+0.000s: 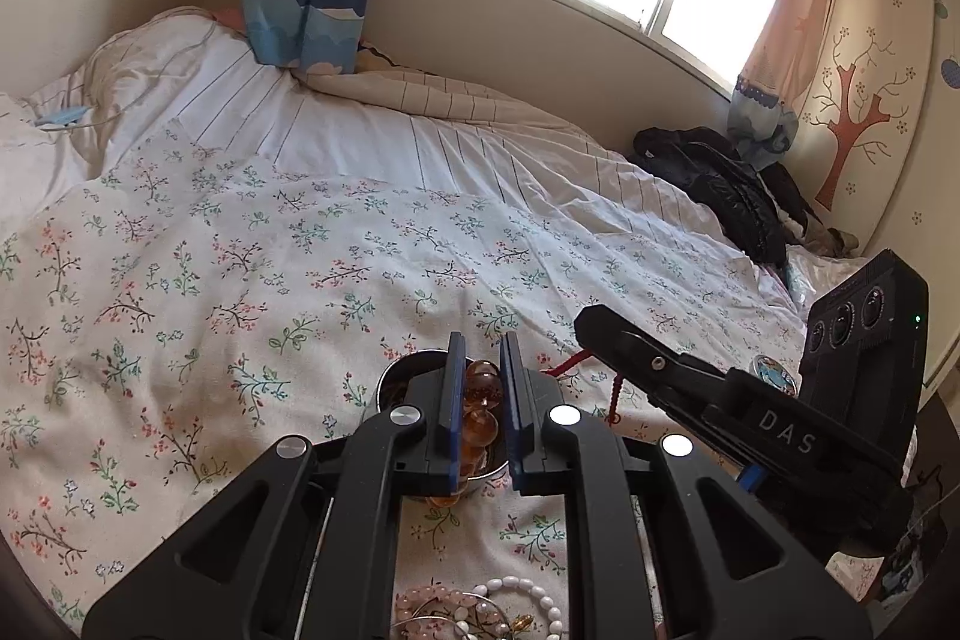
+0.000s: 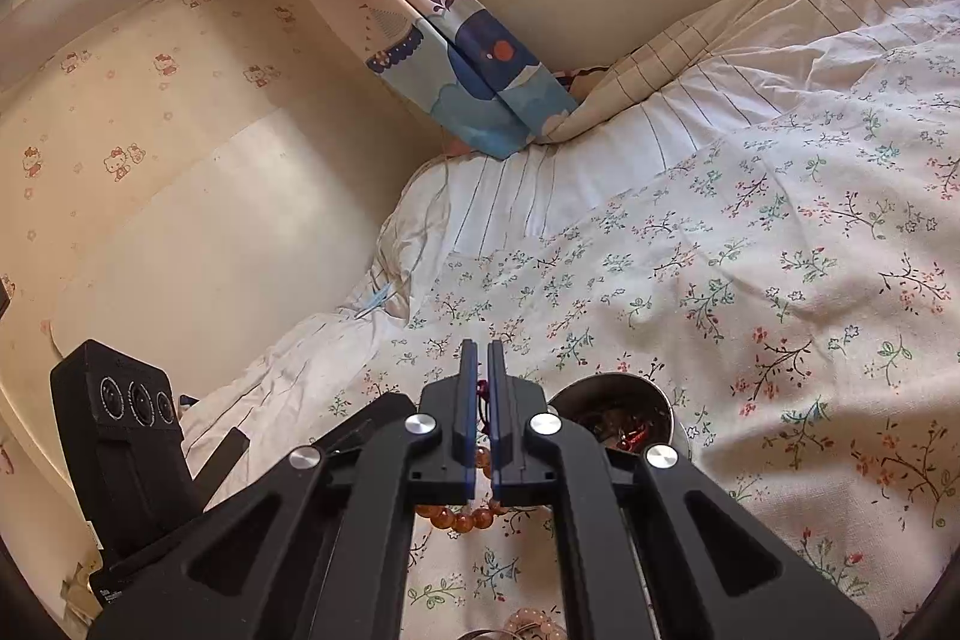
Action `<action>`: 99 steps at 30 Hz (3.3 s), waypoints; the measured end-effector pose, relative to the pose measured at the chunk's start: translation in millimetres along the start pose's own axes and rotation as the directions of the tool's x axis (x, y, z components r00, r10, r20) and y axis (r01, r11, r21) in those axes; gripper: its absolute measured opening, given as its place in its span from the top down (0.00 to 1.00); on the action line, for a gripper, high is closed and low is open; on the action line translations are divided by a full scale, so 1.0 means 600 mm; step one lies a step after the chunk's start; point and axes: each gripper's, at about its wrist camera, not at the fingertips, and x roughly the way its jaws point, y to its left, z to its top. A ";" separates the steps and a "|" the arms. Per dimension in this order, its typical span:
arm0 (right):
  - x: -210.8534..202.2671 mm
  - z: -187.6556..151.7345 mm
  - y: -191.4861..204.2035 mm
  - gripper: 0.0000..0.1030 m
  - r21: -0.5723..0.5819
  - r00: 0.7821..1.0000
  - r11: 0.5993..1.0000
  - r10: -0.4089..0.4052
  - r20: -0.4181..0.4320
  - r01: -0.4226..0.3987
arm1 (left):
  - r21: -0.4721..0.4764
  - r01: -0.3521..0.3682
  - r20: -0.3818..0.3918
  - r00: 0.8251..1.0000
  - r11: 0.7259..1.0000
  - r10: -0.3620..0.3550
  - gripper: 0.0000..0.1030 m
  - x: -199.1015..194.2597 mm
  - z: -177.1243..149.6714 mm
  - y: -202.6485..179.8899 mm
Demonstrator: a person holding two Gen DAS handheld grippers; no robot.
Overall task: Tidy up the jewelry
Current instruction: 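Carry the amber bracelet and red string in both grippers over the silver tin, then open both grippers to drop the jewelry into the tin, then move both open grippers back to the bangles and bead bracelets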
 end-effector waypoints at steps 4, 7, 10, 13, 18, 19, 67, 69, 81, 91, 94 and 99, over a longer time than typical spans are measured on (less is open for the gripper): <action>0.011 0.003 -0.004 0.96 0.005 1.000 1.000 -0.007 -0.001 0.007 | -0.008 0.010 -0.006 1.000 1.000 -0.010 0.90 0.015 0.005 -0.001; 0.020 0.006 -0.010 0.96 0.014 1.000 1.000 -0.013 0.000 0.013 | -0.018 0.026 -0.017 1.000 0.999 -0.026 0.90 0.032 0.008 -0.001; 0.036 0.007 -0.019 0.96 0.027 1.000 0.999 -0.017 -0.011 0.017 | -0.049 0.030 -0.078 0.996 0.998 -0.034 0.89 0.072 0.008 0.008; 0.056 0.005 -0.028 0.96 0.047 0.999 0.999 -0.016 -0.042 0.018 | -0.123 -0.001 -0.120 0.993 0.992 -0.014 0.89 0.098 0.001 0.038; 0.076 -0.005 -0.040 0.68 0.071 0.996 0.997 -0.033 -0.079 0.039 | -0.175 -0.056 -0.112 0.993 0.983 0.037 0.89 0.094 -0.002 0.076; 0.074 -0.006 -0.040 0.57 0.070 0.997 0.997 -0.037 -0.072 0.042 | -0.182 -0.057 -0.111 0.993 0.982 0.037 0.89 0.093 -0.002 0.081; -0.075 -0.133 -0.026 0.38 -0.110 0.862 0.893 -0.451 -0.233 0.437 | 0.038 -0.233 -0.216 0.948 0.972 0.236 0.48 -0.008 -0.110 0.086; -0.070 -0.150 -0.021 0.37 -0.165 0.838 0.877 -0.479 -0.260 0.450 | 0.073 -0.234 -0.237 0.940 0.970 0.244 0.48 -0.014 -0.125 0.081; -0.037 -0.186 0.031 0.37 -0.332 0.843 0.872 -0.456 -0.286 0.359 | 0.310 -0.234 -0.341 0.878 0.922 0.337 0.48 -0.004 -0.189 0.031; -0.020 -0.194 -0.005 0.34 -0.447 0.666 0.692 -0.704 -0.245 0.567 | 0.318 -0.302 -0.367 0.835 0.899 0.410 0.54 0.011 -0.193 0.045; -0.036 -0.181 -0.011 0.34 -0.391 0.717 0.744 -0.652 -0.246 0.542 | 0.336 -0.296 -0.362 0.836 0.894 0.413 0.54 0.012 -0.195 0.039; -0.006 -0.173 0.022 0.34 -0.466 0.771 0.761 -0.595 -0.225 0.451 | 0.378 -0.257 -0.363 0.843 0.890 0.398 0.59 0.023 -0.202 0.021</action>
